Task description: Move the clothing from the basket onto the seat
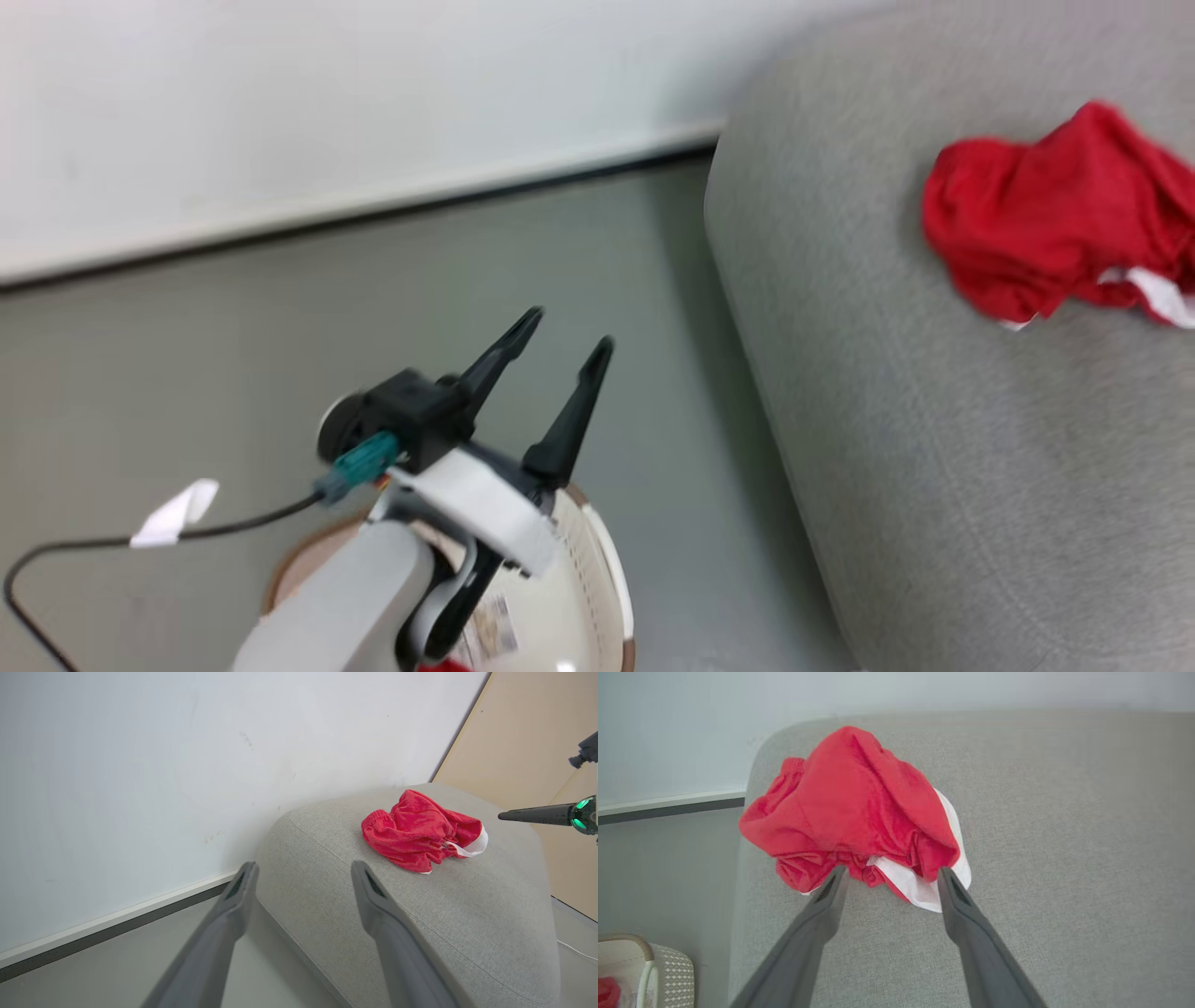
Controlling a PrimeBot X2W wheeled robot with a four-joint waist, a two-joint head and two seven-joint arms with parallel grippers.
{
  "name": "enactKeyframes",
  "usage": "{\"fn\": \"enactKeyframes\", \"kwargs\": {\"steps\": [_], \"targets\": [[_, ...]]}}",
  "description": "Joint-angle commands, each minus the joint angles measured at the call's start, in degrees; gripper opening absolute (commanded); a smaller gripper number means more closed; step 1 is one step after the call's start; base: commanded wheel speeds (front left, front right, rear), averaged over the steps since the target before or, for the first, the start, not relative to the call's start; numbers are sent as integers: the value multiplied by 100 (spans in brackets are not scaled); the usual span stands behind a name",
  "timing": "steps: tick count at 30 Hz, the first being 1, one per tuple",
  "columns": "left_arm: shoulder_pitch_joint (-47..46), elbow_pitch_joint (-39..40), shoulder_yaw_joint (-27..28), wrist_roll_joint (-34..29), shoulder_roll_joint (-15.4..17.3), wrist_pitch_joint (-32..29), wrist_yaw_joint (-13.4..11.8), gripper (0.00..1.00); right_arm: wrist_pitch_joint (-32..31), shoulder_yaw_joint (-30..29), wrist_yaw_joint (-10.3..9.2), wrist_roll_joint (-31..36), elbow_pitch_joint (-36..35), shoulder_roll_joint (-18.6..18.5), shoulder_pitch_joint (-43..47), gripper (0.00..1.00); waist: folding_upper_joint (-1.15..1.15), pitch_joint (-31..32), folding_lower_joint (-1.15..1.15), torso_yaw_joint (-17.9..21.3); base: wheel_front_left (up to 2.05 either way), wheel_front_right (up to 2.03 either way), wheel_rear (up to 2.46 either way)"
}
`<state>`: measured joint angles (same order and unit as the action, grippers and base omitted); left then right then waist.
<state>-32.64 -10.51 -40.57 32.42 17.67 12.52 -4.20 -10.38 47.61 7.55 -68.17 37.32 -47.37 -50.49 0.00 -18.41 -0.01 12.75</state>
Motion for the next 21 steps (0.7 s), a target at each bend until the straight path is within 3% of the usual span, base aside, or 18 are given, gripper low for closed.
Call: {"fn": "enactKeyframes", "kwargs": {"steps": [1, 9, 14, 21], "targets": [[117, -5, 42, 43, 53, 51, -33, 100, 75, 23, -12, 27, -54, -59, 131, 100, 0, 447, 1, -14, 0, 0, 0], [752, 87, 451, 306, 207, 203, -297, 100, 1083, -151, -12, 290, -866, -143, 458, 100, 0, 1277, 1, -262, 0, 0, 0], [1189, 151, 765, 362, 367, 242, -513, 100, 2077, -507, -12, 517, -1237, 187, 918, 100, 0, 1666, 1, -479, 0, 0, 0], [1820, 374, 1250, 413, 550, 260, -843, 100, 2517, -1221, -13, 1187, -1583, 898, 1887, 100, 0, 1946, 1, -747, 0, 0, 0]]}}
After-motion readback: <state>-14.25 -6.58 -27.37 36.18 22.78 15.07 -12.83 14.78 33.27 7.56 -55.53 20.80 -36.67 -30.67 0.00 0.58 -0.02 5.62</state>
